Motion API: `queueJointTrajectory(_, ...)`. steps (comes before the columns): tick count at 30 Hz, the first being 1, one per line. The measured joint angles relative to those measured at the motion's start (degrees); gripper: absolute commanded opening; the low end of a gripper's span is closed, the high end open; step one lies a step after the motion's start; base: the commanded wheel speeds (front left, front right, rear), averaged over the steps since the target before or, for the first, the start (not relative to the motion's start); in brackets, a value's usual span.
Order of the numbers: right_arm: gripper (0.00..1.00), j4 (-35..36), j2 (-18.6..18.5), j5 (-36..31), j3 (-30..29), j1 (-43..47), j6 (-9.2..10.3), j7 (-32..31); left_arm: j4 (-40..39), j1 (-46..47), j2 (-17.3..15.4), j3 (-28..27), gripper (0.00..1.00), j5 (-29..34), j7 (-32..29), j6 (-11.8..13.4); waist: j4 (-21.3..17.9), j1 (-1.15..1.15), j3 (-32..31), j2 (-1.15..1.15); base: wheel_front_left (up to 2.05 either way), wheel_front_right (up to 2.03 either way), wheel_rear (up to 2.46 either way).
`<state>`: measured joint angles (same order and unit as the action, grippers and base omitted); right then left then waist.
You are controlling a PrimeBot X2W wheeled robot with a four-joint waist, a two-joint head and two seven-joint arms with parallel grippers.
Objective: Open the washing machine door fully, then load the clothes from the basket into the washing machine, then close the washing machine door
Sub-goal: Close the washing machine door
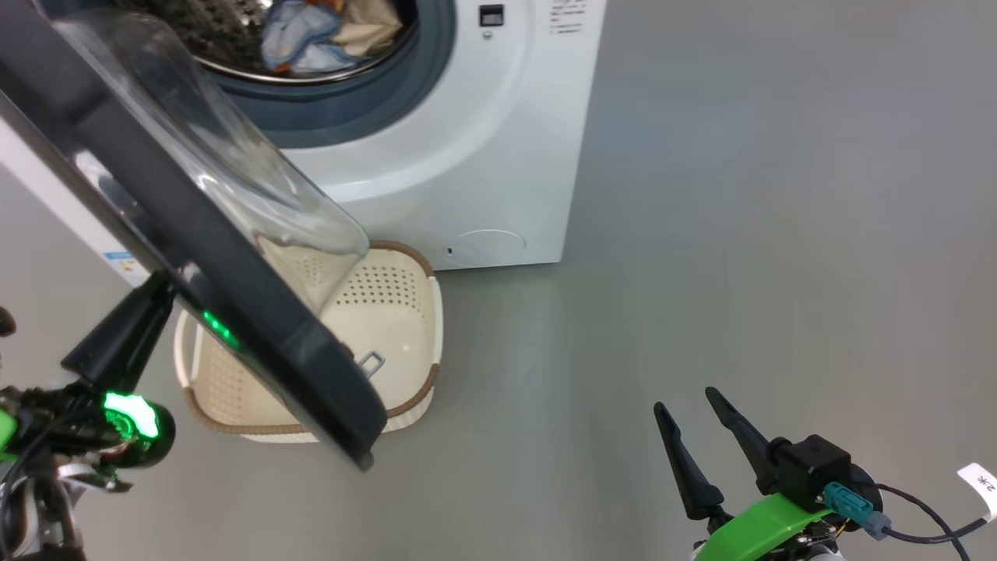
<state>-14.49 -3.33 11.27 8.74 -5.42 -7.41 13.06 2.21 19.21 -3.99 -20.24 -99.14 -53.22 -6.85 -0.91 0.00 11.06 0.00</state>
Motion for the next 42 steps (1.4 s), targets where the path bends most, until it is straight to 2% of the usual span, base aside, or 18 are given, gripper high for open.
queueJointTrajectory(5, 1.00, -0.23, 0.00, 0.08, -0.01, -0.18, 0.00, 0.24, 1.27, 1.96, 1.31, 0.58, 0.00, 0.58, 2.22, -0.07, -1.97, 0.00, 0.38, 0.00, 0.00, 0.00, 0.00)
queueJointTrajectory(18, 1.00, -0.26, 0.07, 1.89, 0.25, -0.90, 0.00, 0.69, 1.08, 6.91, 1.96, 1.13, 0.00, 4.67, 9.24, -0.22, -5.37, 0.00, 2.85, 0.00, 0.00, 0.00, 0.00)
queueJointTrajectory(42, 1.00, -0.57, 0.08, 2.53, 1.01, -3.82, 0.00, 1.20, 2.54, 11.87, 2.85, 3.11, 0.00, 9.69, 18.82, -0.23, -6.59, 0.00, 5.71, 0.00, 0.00, 0.00, 0.00)
